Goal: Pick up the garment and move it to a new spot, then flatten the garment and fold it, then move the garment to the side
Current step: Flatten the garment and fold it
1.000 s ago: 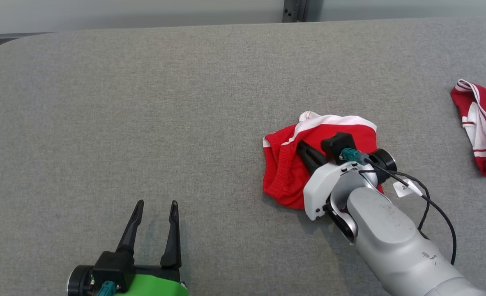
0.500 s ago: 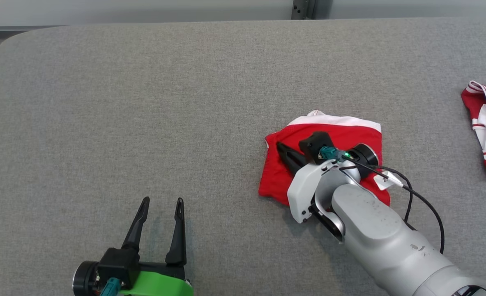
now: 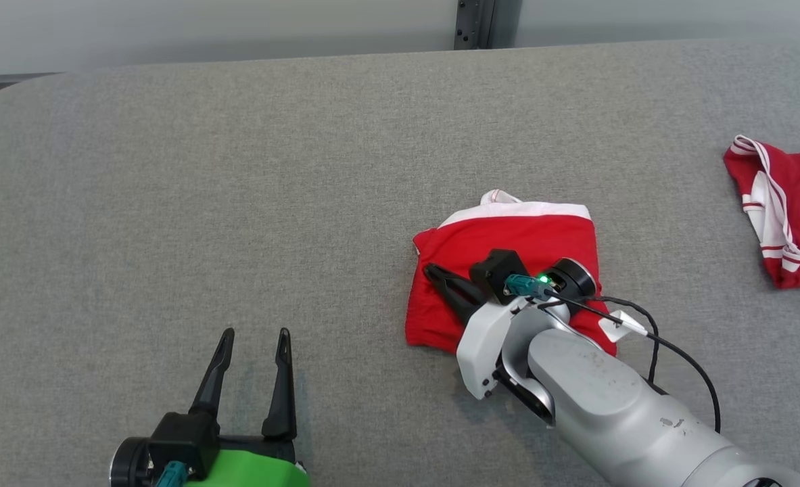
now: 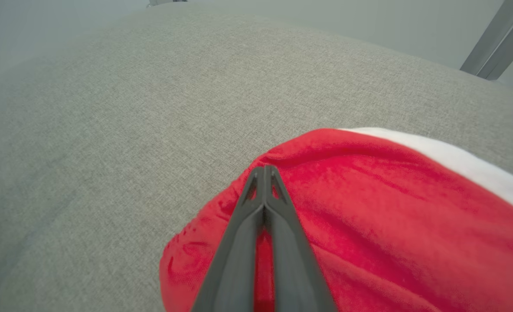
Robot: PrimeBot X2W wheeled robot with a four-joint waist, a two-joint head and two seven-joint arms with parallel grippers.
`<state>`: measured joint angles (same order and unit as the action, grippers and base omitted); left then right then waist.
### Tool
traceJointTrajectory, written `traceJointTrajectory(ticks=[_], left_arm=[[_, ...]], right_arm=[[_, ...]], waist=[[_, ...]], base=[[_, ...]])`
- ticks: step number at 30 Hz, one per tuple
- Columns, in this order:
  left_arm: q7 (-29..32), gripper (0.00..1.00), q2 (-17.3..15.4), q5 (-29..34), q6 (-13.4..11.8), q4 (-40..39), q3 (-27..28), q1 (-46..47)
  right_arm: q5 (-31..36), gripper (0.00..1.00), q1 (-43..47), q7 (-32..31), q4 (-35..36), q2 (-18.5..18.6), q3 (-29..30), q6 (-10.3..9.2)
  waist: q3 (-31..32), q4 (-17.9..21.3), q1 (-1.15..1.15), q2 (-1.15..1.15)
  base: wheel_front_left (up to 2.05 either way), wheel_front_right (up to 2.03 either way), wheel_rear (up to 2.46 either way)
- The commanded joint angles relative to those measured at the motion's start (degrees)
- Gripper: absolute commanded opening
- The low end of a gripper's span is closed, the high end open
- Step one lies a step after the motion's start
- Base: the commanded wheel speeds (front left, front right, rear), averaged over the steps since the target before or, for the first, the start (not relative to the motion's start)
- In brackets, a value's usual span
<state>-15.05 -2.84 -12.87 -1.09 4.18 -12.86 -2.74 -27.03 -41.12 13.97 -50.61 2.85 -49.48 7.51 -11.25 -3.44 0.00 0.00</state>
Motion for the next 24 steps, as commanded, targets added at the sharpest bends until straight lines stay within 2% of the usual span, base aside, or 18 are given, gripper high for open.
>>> traceJointTrajectory(ticks=[1, 5, 8, 10, 15, 18, 22, 23, 24], left_arm=[[-0.1, 1.0, -0.1, 0.1, -0.3, -0.2, 0.5, -0.8], [-0.1, 1.0, -0.1, 0.2, -0.2, -0.8, 1.2, -1.9], [-0.1, 1.0, -0.1, 0.2, 0.0, -1.2, 2.0, -2.9], [-0.1, 1.0, -0.1, 0.3, 0.1, -1.4, 2.6, -3.5], [-0.1, 1.0, -0.1, -0.2, 0.3, -1.5, 3.7, -5.2], [-0.1, 1.0, -0.1, -0.4, 0.1, -1.6, 3.7, -5.9], [-0.1, 1.0, -0.1, -0.8, 0.3, -1.3, 4.1, -7.0], [-0.1, 1.0, -0.1, -0.9, 0.4, -1.1, 4.3, -7.3], [-0.1, 1.0, -0.1, -0.9, 0.5, -1.0, 4.4, -7.6]], right_arm=[[0.4, 0.0, 0.1, 0.6, -0.3, 0.1, 0.1, -0.05], [1.5, 0.0, 2.0, 1.2, 2.0, 2.4, 2.3, -0.05], [3.1, 0.0, 5.7, 1.2, 9.1, 5.7, 8.1, -0.05], [5.3, 0.0, 10.2, 1.2, 15.2, 8.2, 13.7, -0.05], [10.8, 0.0, 24.0, 1.2, 31.0, 11.8, 29.2, -0.05], [13.3, 0.0, 31.8, 1.2, 37.7, 12.5, 37.0, -0.05], [15.5, 0.0, 39.3, 1.2, 41.6, 12.4, 45.1, -0.06], [16.0, 0.04, 40.8, 1.2, 42.1, 12.1, 46.6, -0.06], [16.4, 0.67, 42.0, 1.2, 42.7, 11.9, 47.8, -0.06]], waist=[[1.1, 1.1, 0.0, 0.0], [2.5, 2.0, 0.0, 0.0], [3.7, 2.4, 0.0, 0.0], [4.6, 2.7, 0.0, 0.0], [6.8, 3.5, 0.0, 0.0], [7.9, 3.9, 0.0, 0.0], [9.3, 4.6, 0.0, 0.0], [9.7, 4.8, 0.0, 0.0], [9.9, 4.9, 0.0, 0.0]], base=[[0.0, 0.0, 0.0], [0.0, 0.0, 0.0], [0.0, 0.0, 0.0], [0.0, 0.0, 0.0], [0.0, 0.0, 0.0], [0.0, 0.0, 0.0], [0.0, 0.0, 0.0], [0.0, 0.0, 0.0], [0.0, 0.0, 0.0]])
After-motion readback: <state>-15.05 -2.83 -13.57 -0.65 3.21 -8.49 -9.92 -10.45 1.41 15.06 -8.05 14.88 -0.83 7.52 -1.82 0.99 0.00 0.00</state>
